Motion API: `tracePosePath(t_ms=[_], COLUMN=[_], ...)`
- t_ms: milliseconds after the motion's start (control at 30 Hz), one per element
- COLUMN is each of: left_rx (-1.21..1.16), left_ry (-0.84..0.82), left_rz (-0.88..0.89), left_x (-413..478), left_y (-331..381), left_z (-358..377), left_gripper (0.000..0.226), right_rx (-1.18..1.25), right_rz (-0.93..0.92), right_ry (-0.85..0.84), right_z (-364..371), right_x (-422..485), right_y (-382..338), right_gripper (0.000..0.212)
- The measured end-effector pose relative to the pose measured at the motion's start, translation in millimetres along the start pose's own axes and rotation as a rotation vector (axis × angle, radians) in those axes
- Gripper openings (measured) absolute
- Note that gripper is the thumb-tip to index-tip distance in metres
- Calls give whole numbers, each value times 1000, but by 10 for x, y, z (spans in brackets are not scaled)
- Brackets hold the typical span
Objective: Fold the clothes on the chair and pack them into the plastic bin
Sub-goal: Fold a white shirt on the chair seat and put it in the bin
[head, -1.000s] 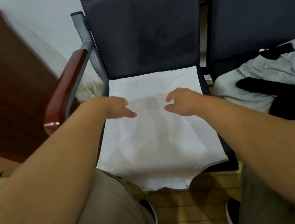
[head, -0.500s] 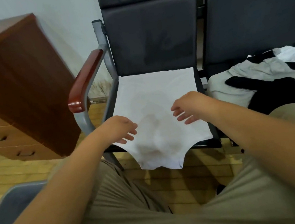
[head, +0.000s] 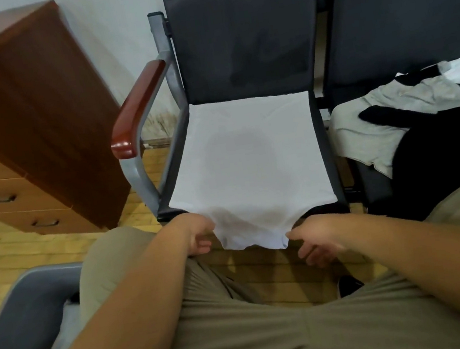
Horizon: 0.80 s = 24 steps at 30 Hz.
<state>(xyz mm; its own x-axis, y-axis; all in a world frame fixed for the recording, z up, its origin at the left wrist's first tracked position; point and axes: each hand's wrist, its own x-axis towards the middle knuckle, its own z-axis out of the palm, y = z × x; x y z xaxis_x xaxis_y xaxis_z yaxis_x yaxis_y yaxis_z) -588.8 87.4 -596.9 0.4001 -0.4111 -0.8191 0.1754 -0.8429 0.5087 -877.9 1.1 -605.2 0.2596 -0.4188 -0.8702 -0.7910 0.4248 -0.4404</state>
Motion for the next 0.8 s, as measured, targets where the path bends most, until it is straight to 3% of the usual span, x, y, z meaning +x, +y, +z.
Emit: tracePosePath(t_ms=[133, 333, 533, 700, 800], left_rx=[-69, -52, 63, 207, 297], left_ry=[-12, -23, -47, -50, -41], left_rz=[-66, -81, -76, -60, -3], left_x=[91, 154, 194, 208, 222], left_y=[-18, -32, -47, -83, -109], left_z=[0, -9, 59, 127, 145], left_gripper=[30, 34, 23, 29, 34], right_rx=[-50, -85, -166, -204, -205], right_rz=[-79, -162, -188, -194, -208], right_ry=[-1, -52, -22, 23, 77], right_z=[-16, -44, 1, 27, 41], right_x=[124, 144, 175, 230, 243], right_y=[128, 126, 101, 103, 98], right_gripper=[80, 55, 50, 44, 50])
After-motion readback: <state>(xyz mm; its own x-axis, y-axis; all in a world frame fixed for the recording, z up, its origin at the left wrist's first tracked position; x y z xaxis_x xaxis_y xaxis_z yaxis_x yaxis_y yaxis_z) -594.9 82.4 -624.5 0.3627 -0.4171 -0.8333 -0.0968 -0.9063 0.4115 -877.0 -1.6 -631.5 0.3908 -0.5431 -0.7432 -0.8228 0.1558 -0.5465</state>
